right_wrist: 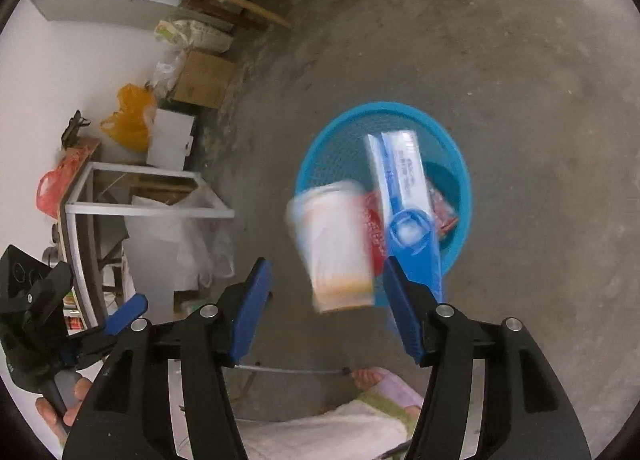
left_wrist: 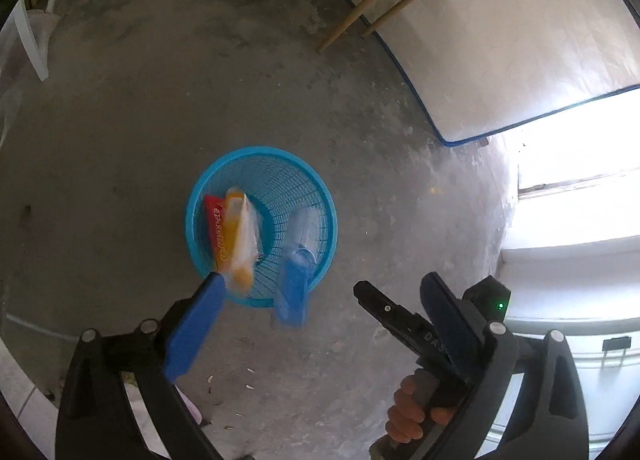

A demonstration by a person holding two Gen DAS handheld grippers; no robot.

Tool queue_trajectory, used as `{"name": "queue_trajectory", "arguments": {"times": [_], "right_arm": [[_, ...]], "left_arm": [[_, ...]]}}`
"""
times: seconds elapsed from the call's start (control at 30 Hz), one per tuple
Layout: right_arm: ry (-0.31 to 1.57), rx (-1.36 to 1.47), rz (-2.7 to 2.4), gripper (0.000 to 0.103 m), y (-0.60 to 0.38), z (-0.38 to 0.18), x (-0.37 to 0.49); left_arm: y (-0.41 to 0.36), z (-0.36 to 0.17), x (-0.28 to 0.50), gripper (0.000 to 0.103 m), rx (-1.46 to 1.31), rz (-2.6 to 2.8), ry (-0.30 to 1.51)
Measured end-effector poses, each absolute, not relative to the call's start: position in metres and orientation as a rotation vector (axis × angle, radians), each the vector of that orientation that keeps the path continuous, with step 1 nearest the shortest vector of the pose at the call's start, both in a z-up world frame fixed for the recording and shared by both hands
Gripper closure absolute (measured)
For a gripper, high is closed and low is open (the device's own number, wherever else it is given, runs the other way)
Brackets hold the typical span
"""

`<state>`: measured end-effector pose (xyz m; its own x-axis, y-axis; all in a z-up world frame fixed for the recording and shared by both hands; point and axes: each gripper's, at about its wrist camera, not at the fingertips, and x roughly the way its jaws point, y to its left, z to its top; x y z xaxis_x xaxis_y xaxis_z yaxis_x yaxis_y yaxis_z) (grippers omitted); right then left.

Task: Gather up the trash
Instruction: 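Open both grippers to drop the boxes into the basket, then move both grippers back toward the remaining trash on the table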

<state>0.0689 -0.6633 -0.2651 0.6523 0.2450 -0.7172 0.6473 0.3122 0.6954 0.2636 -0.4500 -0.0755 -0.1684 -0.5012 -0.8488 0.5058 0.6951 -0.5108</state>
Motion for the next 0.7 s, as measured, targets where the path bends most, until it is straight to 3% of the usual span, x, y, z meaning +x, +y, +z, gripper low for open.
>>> {"name": "queue_trajectory", "arguments": {"times": [0.5, 0.7], "right_arm": [[0.877, 1.106, -0.352, 0.048, -0.635, -0.230, 0.023], [0.844, 0.975, -0.330, 0.036, -0.605, -0.190, 0.009]], "left_arm": [[-0.407, -0.031, 0.248, 0.007, 0.065, -0.967, 1.365], [-0.357, 0.025, 0.223, 0.007, 0.117, -1.001, 1.170]]}}
